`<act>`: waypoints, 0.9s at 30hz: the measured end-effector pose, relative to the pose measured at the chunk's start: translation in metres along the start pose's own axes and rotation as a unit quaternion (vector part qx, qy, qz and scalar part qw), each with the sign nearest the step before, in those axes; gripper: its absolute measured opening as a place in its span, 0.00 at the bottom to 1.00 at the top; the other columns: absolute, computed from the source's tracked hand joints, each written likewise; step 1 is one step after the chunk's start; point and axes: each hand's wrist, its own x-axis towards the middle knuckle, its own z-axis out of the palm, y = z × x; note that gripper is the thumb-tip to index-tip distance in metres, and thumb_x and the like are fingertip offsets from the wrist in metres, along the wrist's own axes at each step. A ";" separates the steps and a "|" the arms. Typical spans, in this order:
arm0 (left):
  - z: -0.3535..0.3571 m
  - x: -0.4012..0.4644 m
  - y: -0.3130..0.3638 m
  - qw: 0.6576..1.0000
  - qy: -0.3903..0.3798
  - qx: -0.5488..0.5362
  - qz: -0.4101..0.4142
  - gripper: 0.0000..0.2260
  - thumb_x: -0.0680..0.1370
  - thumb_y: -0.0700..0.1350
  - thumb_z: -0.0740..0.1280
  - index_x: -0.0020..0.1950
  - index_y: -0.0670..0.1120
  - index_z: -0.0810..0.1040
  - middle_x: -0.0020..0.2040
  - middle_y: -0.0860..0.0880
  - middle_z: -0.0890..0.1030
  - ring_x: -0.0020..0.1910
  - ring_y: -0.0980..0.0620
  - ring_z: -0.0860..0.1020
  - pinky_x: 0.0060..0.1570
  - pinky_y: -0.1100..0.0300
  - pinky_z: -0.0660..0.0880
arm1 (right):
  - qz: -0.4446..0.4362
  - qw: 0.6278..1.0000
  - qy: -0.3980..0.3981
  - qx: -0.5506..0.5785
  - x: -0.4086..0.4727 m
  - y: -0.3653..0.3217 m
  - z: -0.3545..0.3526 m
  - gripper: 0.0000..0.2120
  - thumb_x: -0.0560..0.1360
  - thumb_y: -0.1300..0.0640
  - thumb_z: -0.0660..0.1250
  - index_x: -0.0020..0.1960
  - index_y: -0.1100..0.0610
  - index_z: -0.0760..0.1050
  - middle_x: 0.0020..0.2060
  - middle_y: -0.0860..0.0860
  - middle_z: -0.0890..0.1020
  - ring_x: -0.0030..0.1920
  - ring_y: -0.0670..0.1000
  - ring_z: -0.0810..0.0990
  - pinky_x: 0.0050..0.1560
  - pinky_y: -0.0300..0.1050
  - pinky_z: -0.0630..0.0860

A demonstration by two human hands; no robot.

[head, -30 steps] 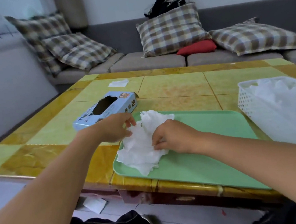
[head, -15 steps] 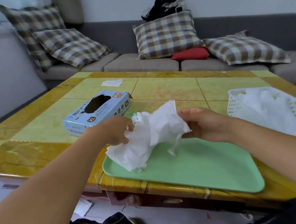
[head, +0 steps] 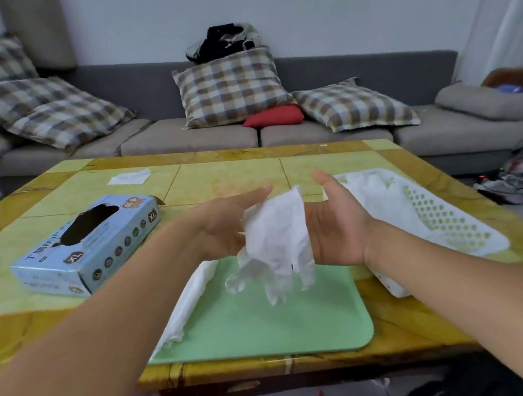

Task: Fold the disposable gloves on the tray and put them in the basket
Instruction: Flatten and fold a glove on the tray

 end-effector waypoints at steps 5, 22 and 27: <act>0.010 0.003 0.002 0.999 -0.041 -0.024 -0.015 0.23 0.70 0.61 0.71 0.53 0.42 0.81 0.39 0.46 0.78 0.37 0.49 0.78 0.42 0.57 0.80 | -0.065 0.994 0.008 -0.084 -0.017 -0.006 0.000 0.37 0.77 0.35 0.61 0.73 0.62 0.73 0.69 0.63 0.76 0.72 0.64 0.72 0.76 0.62 0.64; 0.012 -0.020 0.012 0.984 0.017 0.079 0.161 0.12 0.74 0.53 0.72 0.46 0.44 0.82 0.39 0.47 0.82 0.35 0.51 0.79 0.36 0.60 0.75 | -0.135 0.975 0.084 -0.157 -0.024 -0.016 0.008 0.15 0.83 0.59 0.62 0.67 0.63 0.76 0.57 0.59 0.84 0.51 0.55 0.85 0.48 0.51 0.85; 0.017 -0.005 0.000 0.992 0.075 0.053 0.089 0.09 0.79 0.49 0.70 0.52 0.43 0.81 0.46 0.45 0.86 0.41 0.50 0.83 0.42 0.56 0.81 | -0.096 0.975 0.128 -0.156 -0.010 -0.011 -0.005 0.17 0.82 0.54 0.66 0.66 0.61 0.78 0.59 0.58 0.84 0.54 0.55 0.84 0.53 0.49 0.81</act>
